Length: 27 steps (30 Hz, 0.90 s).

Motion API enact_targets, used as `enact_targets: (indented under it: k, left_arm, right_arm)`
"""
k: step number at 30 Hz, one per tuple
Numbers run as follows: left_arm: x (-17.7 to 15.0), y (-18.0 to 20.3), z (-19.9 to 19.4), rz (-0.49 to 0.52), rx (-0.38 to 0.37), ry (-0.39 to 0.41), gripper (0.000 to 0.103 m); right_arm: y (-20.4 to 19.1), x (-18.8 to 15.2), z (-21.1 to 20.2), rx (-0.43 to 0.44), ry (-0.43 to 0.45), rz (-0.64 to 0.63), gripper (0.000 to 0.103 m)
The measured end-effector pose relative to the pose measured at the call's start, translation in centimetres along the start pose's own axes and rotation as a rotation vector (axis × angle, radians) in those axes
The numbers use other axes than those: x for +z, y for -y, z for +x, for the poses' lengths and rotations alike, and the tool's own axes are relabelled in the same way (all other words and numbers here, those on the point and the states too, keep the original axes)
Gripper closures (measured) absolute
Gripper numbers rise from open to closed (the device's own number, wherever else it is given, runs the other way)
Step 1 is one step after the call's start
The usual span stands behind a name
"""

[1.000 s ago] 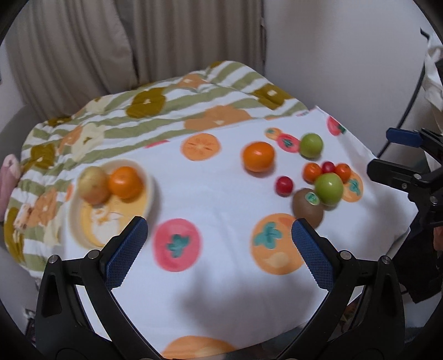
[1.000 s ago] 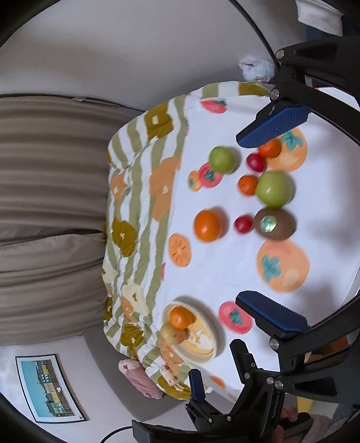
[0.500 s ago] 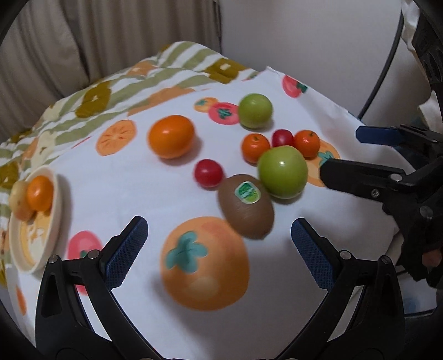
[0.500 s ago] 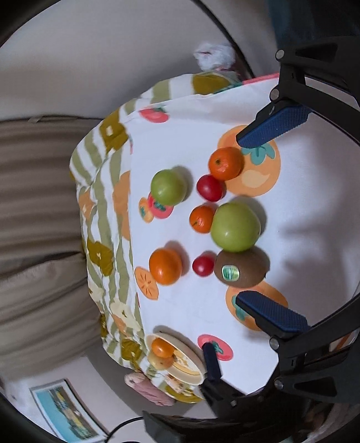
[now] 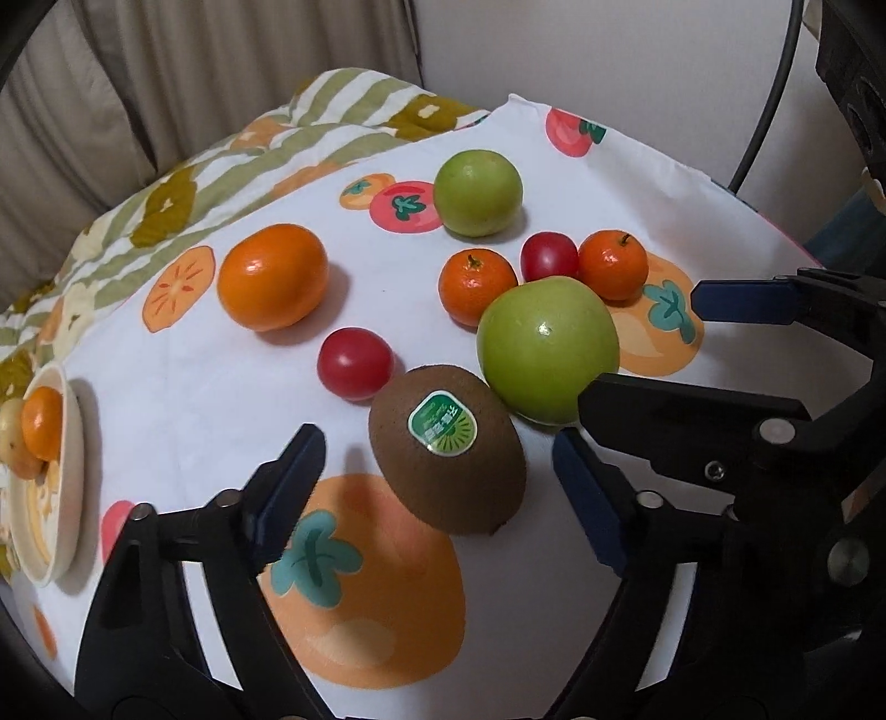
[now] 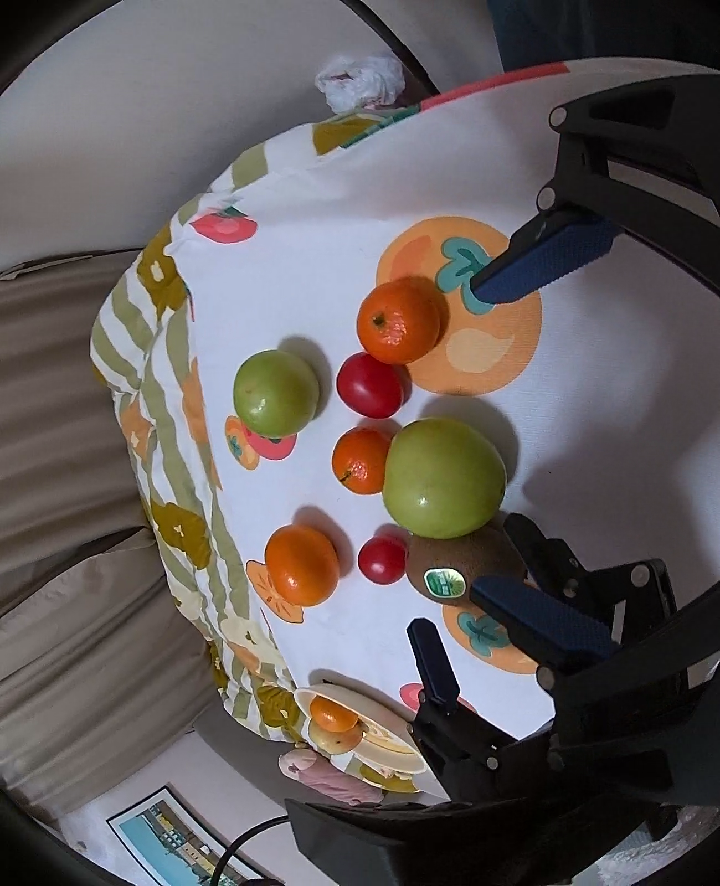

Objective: Organize fruits
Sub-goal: 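Grasp the kiwi with the left tool while the right tool grasps a green apple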

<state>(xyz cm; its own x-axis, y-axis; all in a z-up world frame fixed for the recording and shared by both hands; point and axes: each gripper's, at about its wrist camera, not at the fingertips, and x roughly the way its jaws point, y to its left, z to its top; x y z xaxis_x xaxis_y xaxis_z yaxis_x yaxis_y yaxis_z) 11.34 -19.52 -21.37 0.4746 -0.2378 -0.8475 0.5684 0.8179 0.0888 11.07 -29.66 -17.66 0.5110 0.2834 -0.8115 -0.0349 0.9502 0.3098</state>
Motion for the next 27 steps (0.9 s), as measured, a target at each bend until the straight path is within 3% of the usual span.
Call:
enact_targets:
  k: [2,6,11,15,27]
  left_arm:
    - [0.1,0.1,0.3,0.005,-0.005,-0.006,0.022]
    - [0.1,0.2,0.8,0.012,-0.009,-0.024,0.042]
    - [0.1,-0.1,0.9,0.008,-0.021,-0.029,0.044]
    - [-0.1,-0.2,0.7,0.017,-0.005,-0.037,0.045]
    - [-1.6,-3.0,0.1,-0.052,0.049,-0.07,0.045]
  right_arm:
    - [0.1,0.0,0.2,0.007,-0.008,0.003,0.012]
    - [0.1,0.0,0.6,0.01,-0.017,0.0,0.013]
    - [0.1,0.2,1.2,0.025,-0.023,0.006,0.014]
    - [-0.1,0.4,1.9,0.043,-0.042,0.006,0.026]
    - [-1.3,1.1,3.5,0.065,-0.059,-0.025,0.034]
